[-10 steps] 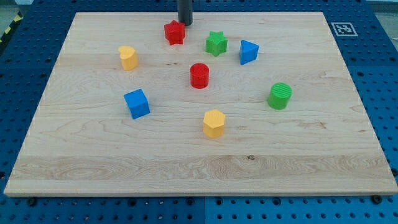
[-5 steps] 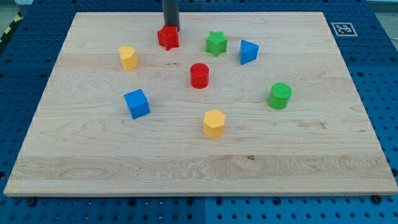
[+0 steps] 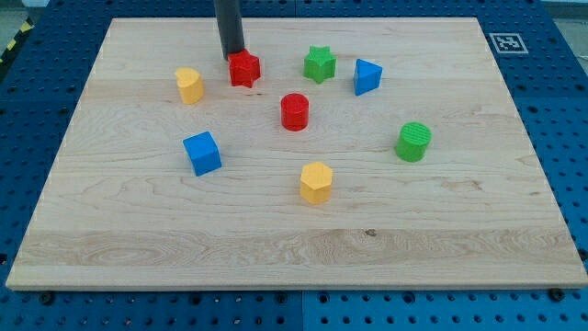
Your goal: Place the stars in a horizontal line
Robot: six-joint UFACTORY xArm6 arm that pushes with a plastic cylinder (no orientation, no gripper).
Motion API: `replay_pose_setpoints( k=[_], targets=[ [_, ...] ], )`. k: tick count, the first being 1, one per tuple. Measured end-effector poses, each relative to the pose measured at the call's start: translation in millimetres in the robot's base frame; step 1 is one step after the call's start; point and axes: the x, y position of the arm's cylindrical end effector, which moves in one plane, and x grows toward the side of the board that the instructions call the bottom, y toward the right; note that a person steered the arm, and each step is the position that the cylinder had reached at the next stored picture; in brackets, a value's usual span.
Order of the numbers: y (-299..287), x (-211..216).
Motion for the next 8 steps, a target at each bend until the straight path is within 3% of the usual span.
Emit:
replay_pose_setpoints(
  k=[1, 3, 4, 5, 8],
  targets=[
    [13, -38],
    [106, -40],
    [142, -21],
    [143, 15],
    [155, 33]
  ],
)
